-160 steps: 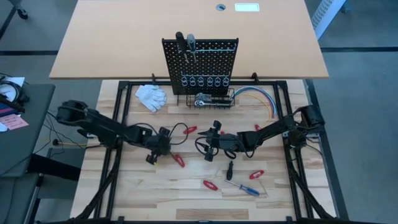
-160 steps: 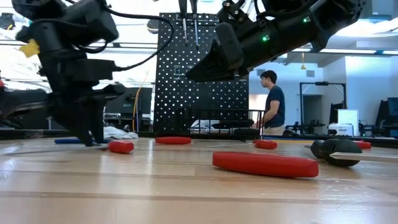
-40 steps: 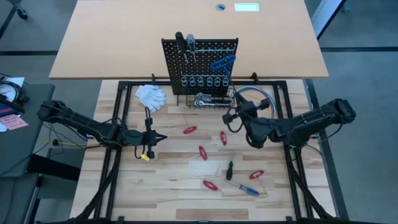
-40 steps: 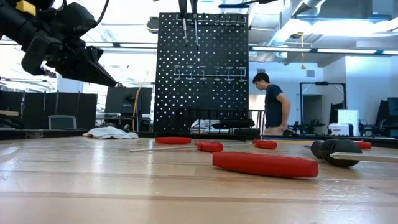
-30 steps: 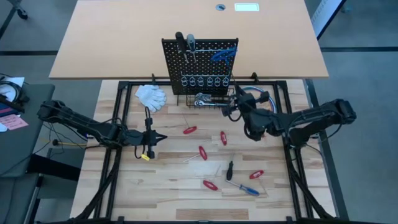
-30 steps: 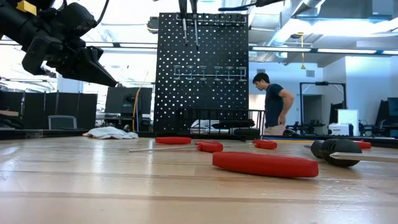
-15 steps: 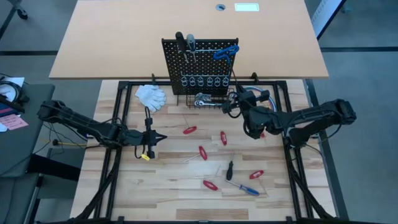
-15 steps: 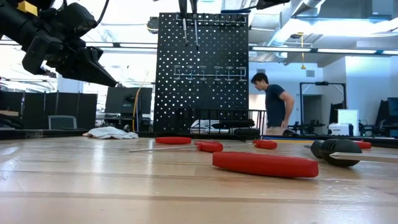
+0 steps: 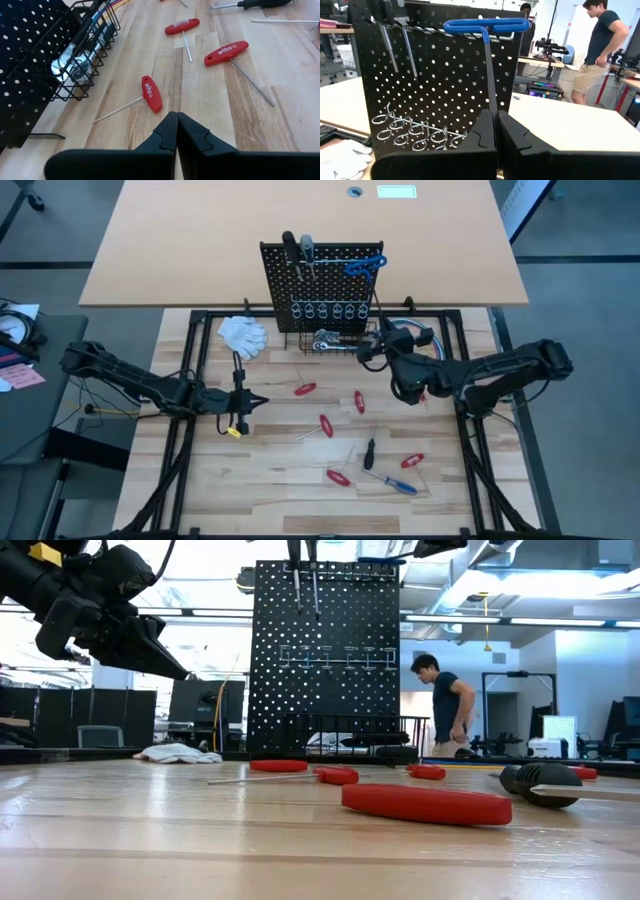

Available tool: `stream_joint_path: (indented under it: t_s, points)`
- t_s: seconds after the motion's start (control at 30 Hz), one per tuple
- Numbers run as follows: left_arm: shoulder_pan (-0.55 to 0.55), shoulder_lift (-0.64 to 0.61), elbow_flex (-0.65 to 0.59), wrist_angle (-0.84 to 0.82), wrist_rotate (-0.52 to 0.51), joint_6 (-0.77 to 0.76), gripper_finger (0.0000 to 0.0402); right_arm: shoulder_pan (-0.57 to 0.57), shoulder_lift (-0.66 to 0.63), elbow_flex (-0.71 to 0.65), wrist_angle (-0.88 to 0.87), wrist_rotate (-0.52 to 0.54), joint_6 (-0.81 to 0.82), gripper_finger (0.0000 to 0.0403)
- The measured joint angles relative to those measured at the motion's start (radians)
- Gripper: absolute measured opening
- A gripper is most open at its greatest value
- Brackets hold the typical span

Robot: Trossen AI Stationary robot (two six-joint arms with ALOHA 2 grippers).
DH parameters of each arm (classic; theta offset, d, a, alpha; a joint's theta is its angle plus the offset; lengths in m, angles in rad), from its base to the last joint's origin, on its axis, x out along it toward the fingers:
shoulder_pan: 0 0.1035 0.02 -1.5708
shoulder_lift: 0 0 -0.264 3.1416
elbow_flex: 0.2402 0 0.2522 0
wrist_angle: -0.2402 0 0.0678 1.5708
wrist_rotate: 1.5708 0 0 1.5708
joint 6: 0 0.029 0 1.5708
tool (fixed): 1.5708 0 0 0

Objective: Hang tools onto peg board
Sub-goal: Hang the blue pick tool on the pegboard

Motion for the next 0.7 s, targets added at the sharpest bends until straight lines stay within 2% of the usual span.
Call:
stream_joint_path:
  t_s: [0.23,0.7]
  points:
    - [0.0,0.0,0.0,-0.002,0.0,0.0,0.0,-0.007,0.0,0.0,-0.123,-0.005,0.167,0.0002]
    - [0.0,0.0,0.0,0.001,0.0,0.0,0.0,-0.048,0.0,0.0,-0.121,-0.099,0.206,0.0007]
